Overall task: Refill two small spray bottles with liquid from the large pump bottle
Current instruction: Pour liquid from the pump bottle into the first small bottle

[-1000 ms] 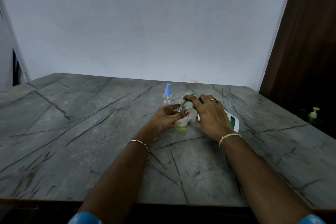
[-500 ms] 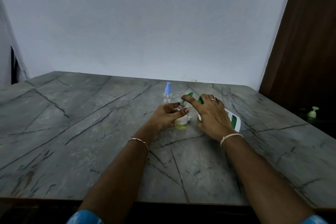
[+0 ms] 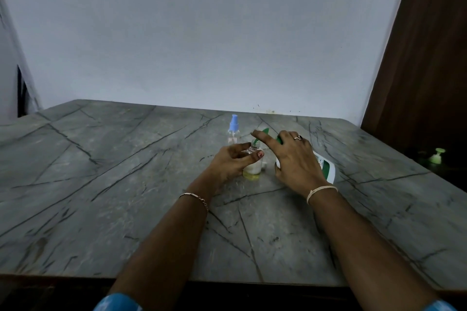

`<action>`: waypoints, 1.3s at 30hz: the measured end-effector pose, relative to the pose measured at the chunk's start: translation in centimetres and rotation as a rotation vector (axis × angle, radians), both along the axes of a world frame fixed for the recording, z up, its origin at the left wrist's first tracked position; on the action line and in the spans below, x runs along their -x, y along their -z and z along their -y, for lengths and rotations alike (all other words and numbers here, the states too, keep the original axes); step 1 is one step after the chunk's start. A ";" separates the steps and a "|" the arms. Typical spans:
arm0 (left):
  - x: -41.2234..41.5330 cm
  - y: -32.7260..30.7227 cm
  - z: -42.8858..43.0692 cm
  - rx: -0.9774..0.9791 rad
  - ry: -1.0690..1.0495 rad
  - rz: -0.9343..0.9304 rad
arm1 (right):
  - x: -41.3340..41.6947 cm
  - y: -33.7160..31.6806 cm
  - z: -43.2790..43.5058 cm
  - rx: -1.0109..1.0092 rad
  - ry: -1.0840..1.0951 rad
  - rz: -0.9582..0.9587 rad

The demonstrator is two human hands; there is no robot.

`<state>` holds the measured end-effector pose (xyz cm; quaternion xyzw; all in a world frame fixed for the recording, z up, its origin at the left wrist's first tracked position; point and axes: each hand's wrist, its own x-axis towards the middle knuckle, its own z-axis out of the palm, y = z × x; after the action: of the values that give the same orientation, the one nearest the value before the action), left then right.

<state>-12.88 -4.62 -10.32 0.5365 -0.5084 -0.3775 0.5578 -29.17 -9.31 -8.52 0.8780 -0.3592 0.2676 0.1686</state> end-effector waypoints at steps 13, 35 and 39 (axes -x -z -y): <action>0.1 -0.1 -0.2 0.031 0.023 -0.013 | -0.6 0.0 0.2 -0.017 0.016 0.047; 0.4 -0.7 -1.1 0.058 0.041 -0.035 | 0.0 0.1 -0.1 0.021 0.033 -0.001; 0.4 -0.6 -1.1 0.064 0.063 -0.039 | -0.1 0.0 0.0 0.012 0.032 0.016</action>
<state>-13.33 -3.52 -9.70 0.4949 -0.5258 -0.3888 0.5723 -29.10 -9.32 -8.52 0.8689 -0.3731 0.2741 0.1751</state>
